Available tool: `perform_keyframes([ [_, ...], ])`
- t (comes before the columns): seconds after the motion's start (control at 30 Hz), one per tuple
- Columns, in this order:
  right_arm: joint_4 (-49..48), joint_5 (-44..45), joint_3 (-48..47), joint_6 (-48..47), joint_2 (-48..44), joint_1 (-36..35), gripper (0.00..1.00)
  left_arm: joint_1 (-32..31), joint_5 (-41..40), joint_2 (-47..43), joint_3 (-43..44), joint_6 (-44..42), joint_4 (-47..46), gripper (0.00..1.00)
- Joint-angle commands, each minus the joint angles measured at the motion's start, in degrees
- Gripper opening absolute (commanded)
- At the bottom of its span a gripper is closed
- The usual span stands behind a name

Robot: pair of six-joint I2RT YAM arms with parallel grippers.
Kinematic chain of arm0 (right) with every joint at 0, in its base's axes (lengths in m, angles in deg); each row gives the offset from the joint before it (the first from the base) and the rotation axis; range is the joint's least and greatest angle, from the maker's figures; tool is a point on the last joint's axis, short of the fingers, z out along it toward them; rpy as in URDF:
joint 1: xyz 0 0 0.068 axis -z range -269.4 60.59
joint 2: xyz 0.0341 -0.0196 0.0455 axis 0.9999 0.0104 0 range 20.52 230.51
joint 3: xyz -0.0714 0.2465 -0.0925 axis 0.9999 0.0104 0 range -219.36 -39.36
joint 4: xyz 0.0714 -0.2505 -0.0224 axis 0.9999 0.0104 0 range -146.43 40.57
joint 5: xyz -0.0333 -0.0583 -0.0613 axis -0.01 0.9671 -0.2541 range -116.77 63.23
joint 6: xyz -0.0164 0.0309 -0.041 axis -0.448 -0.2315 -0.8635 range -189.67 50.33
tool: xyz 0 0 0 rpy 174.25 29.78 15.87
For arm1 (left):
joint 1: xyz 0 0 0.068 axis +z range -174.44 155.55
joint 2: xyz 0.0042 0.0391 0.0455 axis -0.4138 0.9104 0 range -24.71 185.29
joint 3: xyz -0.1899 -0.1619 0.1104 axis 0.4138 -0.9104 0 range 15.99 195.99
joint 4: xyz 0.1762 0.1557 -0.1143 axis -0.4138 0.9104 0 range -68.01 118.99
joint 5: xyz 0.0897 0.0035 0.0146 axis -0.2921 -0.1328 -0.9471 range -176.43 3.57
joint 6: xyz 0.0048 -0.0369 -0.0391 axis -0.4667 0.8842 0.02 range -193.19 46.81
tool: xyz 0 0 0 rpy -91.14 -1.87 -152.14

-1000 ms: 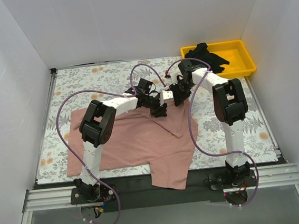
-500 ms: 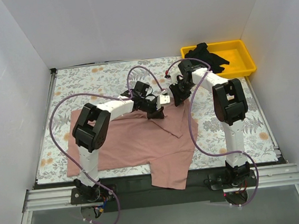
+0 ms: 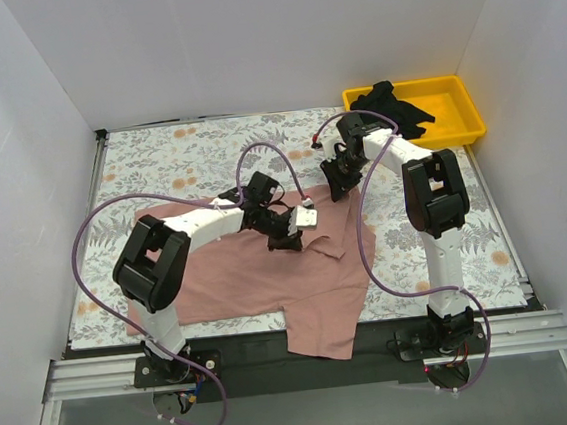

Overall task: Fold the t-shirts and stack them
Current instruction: Fold the tshirt

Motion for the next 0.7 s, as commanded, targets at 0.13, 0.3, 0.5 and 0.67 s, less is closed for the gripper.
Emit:
perform_keyframes([
  [0.13, 1.18, 3.05, 0.15, -2.39, 0.35, -0.02, 0.29, 1.59, -2.28, -7.8, -4.38, -7.76, 6.34, 0.0],
  [0.3, 1.18, 3.4, -0.11, -2.74, 0.78, -0.02, 0.29, 2.74, -2.9, -7.89, -3.59, -11.61, 10.45, 0.21],
  [0.5, 1.09, 5.07, -0.29, -3.53, 0.87, -0.11, 0.29, 3.09, 1.68, -11.23, -6.31, -24.27, 18.29, 0.24],
  [0.67, 1.18, 3.76, -0.37, -3.53, 0.35, -0.02, 0.29, 3.62, 3.61, -12.03, -4.48, -15.26, 13.39, 0.24],
])
